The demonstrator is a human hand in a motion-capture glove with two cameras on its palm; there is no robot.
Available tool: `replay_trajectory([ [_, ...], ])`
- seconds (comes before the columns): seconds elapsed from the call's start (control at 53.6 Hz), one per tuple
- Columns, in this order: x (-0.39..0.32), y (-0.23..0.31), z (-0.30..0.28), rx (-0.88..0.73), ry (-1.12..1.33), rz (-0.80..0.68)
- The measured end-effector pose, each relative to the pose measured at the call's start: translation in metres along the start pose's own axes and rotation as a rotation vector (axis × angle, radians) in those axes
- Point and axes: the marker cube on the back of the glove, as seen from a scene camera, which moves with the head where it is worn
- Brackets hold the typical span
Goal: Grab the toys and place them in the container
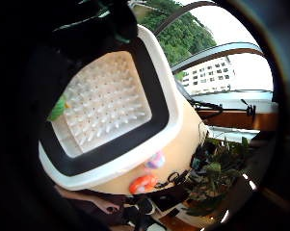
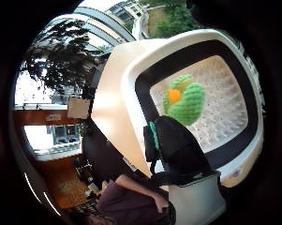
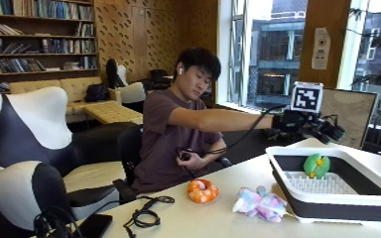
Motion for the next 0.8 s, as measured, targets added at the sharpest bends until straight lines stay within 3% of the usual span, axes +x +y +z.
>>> replay_trajectory([
  [0.243, 0.071, 0.090, -0.086, 0.023, 0.128, 0.054],
  [0.411, 0.125, 0.161, -0.101, -0.029, 0.150, 0.160],
  [0.579, 0.168, 0.232, -0.067, -0.113, 0.118, 0.166],
  [0.803, 0.198, 0.284, 0.052, -0.199, -0.001, 0.073],
])
